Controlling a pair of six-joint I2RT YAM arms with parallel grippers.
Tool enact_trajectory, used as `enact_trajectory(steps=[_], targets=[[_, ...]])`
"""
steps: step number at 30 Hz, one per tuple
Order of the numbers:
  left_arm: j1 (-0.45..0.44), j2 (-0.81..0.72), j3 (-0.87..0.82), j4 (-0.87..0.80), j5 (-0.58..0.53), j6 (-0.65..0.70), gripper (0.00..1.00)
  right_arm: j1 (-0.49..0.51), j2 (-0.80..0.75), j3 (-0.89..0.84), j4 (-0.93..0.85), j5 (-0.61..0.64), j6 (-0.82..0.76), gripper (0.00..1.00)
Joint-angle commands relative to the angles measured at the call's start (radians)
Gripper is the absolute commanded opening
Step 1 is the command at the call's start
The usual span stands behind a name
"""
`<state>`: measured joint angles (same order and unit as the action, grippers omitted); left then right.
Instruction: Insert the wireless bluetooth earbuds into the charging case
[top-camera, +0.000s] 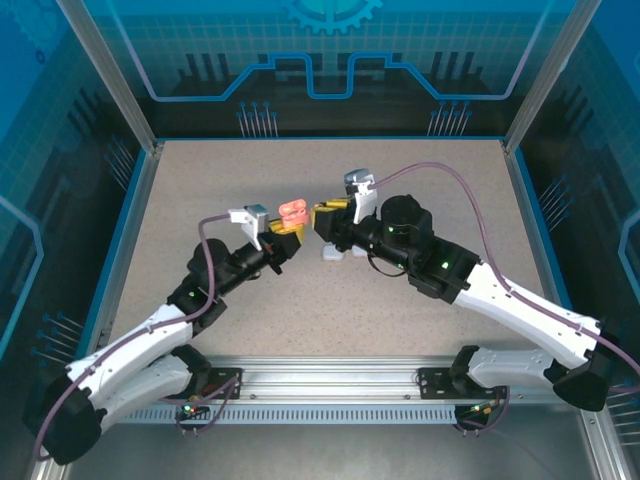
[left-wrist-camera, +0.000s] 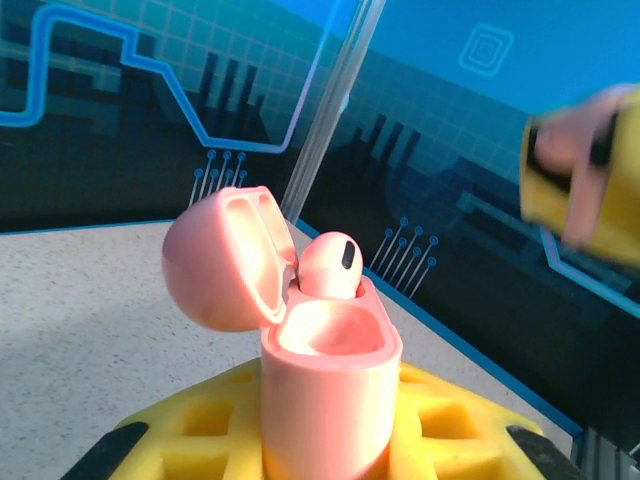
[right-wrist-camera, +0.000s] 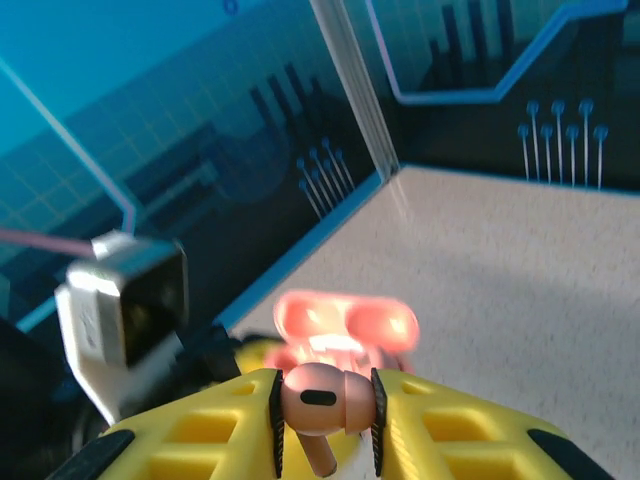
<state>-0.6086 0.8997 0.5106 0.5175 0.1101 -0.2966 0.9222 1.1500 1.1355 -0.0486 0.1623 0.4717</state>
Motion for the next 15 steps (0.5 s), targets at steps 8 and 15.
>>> enact_trajectory(steps=[8, 15], targets=[[-0.128, 0.103, 0.068, 0.164, -0.220, 0.083, 0.00, 0.036, 0.010, -0.044, 0.204, 0.152, -0.111, 0.29], [-0.151, 0.145, 0.074, 0.213, -0.238, 0.115, 0.00, 0.037, 0.038, -0.056, 0.222, 0.154, -0.088, 0.29]])
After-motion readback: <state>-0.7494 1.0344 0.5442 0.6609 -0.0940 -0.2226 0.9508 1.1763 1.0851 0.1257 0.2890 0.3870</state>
